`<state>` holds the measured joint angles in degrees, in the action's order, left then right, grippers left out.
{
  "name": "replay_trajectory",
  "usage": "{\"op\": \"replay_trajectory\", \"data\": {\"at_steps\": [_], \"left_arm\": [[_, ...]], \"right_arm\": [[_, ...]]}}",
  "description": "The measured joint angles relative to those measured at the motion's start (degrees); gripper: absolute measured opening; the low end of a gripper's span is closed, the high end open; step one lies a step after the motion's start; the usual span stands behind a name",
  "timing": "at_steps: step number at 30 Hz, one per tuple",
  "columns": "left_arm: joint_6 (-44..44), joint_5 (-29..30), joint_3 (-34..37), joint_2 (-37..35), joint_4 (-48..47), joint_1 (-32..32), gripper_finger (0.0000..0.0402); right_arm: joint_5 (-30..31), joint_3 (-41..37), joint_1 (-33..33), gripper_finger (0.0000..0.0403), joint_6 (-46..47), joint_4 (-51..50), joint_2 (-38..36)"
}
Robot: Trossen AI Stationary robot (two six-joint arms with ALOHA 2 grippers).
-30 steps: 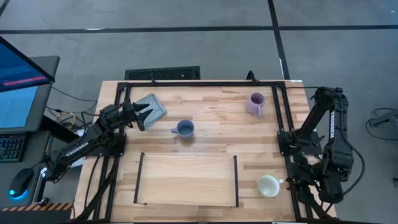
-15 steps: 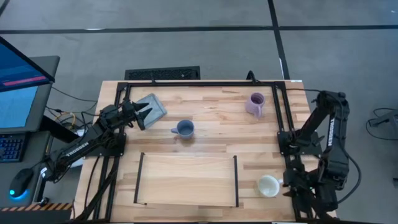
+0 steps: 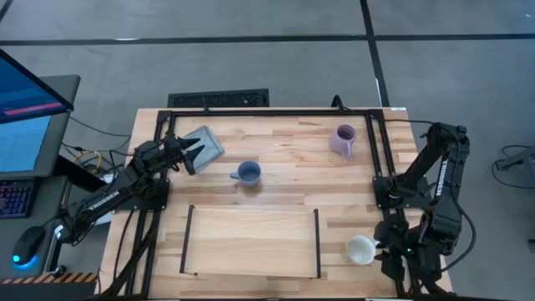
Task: Stack small to large cups/mugs on shelf
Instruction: Put the green mug on the shelf
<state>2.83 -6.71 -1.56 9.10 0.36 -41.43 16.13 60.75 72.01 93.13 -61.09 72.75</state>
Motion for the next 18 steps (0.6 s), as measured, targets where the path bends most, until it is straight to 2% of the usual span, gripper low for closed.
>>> {"op": "replay_trajectory", "data": {"at_steps": [7,13,18], "left_arm": [[0.00,0.01,-0.04,0.00,-0.03,0.00,0.0156],[-0.02,0.01,-0.04,-0.01,-0.04,-0.01,0.0156],[0.00,0.02,-0.04,0.00,-0.04,0.00,0.0156]], "right_arm": [[-1.71,0.00,-0.12,0.0193,-4.64,-0.04,0.00],[-6.83,0.00,-0.10,0.0193,-10.62,-0.97,0.00],[-8.63,0.01,-0.05,0.0193,-16.65,-1.98,0.00]]}}
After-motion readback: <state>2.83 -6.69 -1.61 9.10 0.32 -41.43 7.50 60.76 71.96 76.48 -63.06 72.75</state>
